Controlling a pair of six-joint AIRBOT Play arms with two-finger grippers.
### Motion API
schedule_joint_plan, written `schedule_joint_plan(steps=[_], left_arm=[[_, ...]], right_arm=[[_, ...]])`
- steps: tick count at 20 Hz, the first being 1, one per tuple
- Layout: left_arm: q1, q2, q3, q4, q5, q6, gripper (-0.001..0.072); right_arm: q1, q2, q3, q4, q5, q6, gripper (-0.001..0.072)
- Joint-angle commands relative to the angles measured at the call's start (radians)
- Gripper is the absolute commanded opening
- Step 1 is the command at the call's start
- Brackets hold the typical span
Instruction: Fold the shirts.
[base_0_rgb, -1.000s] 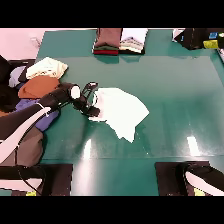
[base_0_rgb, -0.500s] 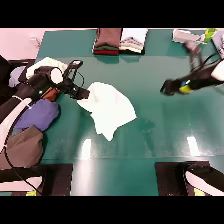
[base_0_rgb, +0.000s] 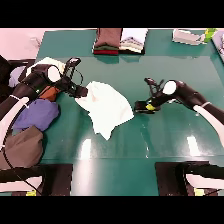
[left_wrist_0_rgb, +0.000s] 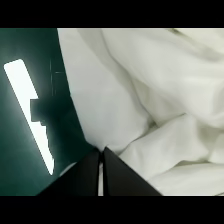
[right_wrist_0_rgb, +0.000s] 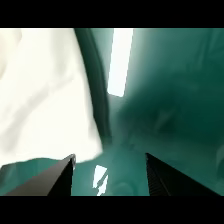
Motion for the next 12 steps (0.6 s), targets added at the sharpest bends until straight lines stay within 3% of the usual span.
schedule_joint_plan(steps=[1, 3, 4, 5, 6, 12], left_arm=[[0.000, 0.001, 0.001, 0.001, 0.002, 0.003, 0.0026], [0.000, 0.001, 0.001, 0.001, 0.001, 0.003, 0.0026], [0.000, 0.001, 0.001, 0.001, 0.002, 0.004, 0.0026], [0.000, 0.001, 0.001, 0.002, 0.002, 0.004, 0.0026], [0.000, 0.001, 0.001, 0.013, 0.002, 0.004, 0.0026], [0.000, 0.118, 0.045, 0.292, 0.055, -0.067, 0.0025]], right_arm=[[0.058, -0.106, 0.069, 0.014, -0.012, 0.001, 0.0498], [0.087, -0.134, 0.087, 0.013, -0.017, -0.002, 0.0417], [0.101, -0.139, 0.089, 0.012, -0.029, -0.005, 0.0317], [0.111, -0.138, 0.088, 0.010, -0.044, -0.019, 0.0129], [0.114, -0.135, 0.089, 0.010, -0.055, -0.022, 0.0014], [-0.036, 0.124, 0.090, -0.146, -0.038, -0.016, 0.0013]])
